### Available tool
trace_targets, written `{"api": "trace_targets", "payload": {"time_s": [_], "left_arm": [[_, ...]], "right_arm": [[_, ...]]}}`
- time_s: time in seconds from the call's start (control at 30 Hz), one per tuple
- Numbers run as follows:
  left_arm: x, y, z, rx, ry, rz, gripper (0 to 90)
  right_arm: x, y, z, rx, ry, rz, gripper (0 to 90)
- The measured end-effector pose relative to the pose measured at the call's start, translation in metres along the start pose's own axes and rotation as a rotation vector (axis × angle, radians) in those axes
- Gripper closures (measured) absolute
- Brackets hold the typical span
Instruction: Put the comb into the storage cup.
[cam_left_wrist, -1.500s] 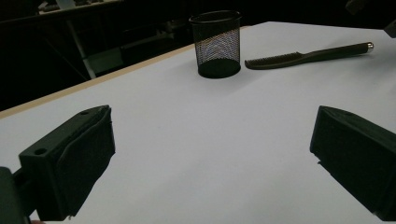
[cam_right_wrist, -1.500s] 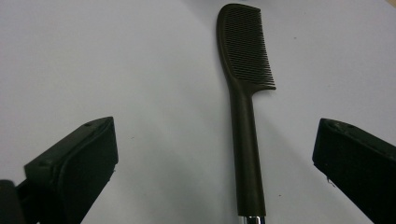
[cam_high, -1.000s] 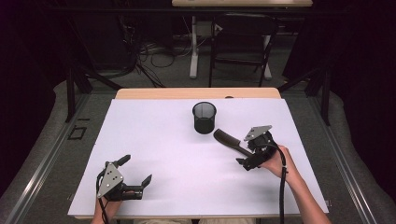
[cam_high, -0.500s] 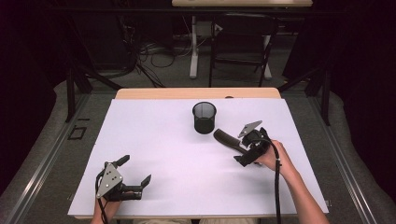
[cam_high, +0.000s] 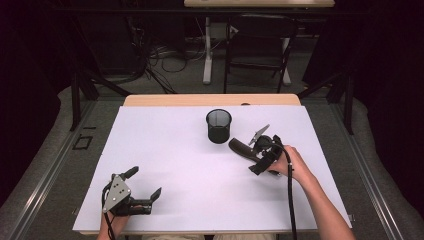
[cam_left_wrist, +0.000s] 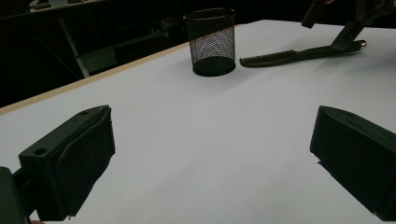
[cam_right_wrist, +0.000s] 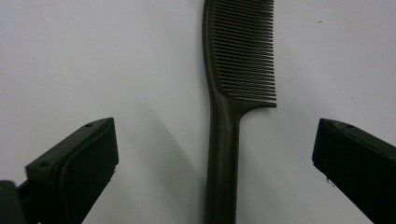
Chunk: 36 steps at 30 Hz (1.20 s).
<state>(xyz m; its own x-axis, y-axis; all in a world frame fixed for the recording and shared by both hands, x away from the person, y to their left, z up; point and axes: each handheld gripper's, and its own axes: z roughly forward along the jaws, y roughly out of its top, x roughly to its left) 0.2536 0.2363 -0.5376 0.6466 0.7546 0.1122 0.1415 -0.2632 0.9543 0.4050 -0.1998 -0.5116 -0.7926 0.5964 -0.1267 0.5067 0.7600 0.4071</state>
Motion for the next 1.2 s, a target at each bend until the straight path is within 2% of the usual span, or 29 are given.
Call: {"api": "trace_targets", "payload": {"time_s": [0.1, 0.37, 0.4, 0.43, 0.47, 0.53, 0.67, 0.8, 1.1, 1.13, 1.2], "left_arm": [[0.000, 0.000, 0.000, -0.001, -0.003, 0.001, 0.1], [0.000, 0.000, 0.000, -0.002, -0.005, 0.000, 0.1], [0.000, 0.000, 0.000, -0.002, -0.005, 0.000, 0.1], [0.000, 0.000, 0.000, -0.001, -0.006, -0.003, 0.1], [0.000, 0.000, 0.000, 0.000, -0.006, -0.003, 0.1], [0.000, 0.000, 0.000, 0.000, -0.007, 0.000, 0.1], [0.000, 0.000, 0.000, 0.001, -0.007, -0.002, 0.1], [0.000, 0.000, 0.000, 0.001, -0.007, -0.001, 0.1], [0.000, 0.000, 0.000, 0.004, -0.007, -0.005, 0.1], [0.000, 0.000, 0.000, 0.005, -0.007, -0.005, 0.1], [0.000, 0.000, 0.000, 0.004, -0.008, -0.005, 0.1]], "right_arm": [[0.000, 0.004, 0.003, 0.045, 0.006, -0.005, 14.6], [-0.004, 0.014, 0.010, 0.144, 0.009, -0.019, 40.1], [-0.004, 0.014, 0.010, 0.144, 0.009, -0.019, 40.1], [-0.005, 0.015, 0.012, 0.160, 0.012, -0.005, 48.3], [-0.007, 0.015, 0.013, 0.158, 0.014, -0.015, 51.0], [-0.009, 0.017, 0.014, 0.176, 0.021, 0.006, 55.5], [-0.013, 0.018, 0.016, 0.198, 0.033, 0.011, 61.9], [-0.015, 0.019, 0.019, 0.231, 0.047, 0.009, 63.0], [-0.019, 0.019, 0.026, 0.248, 0.068, 0.017, 66.7], [-0.018, 0.019, 0.027, 0.233, 0.069, 0.025, 67.8], [-0.019, 0.018, 0.027, 0.236, 0.082, 0.041, 70.6]]}}
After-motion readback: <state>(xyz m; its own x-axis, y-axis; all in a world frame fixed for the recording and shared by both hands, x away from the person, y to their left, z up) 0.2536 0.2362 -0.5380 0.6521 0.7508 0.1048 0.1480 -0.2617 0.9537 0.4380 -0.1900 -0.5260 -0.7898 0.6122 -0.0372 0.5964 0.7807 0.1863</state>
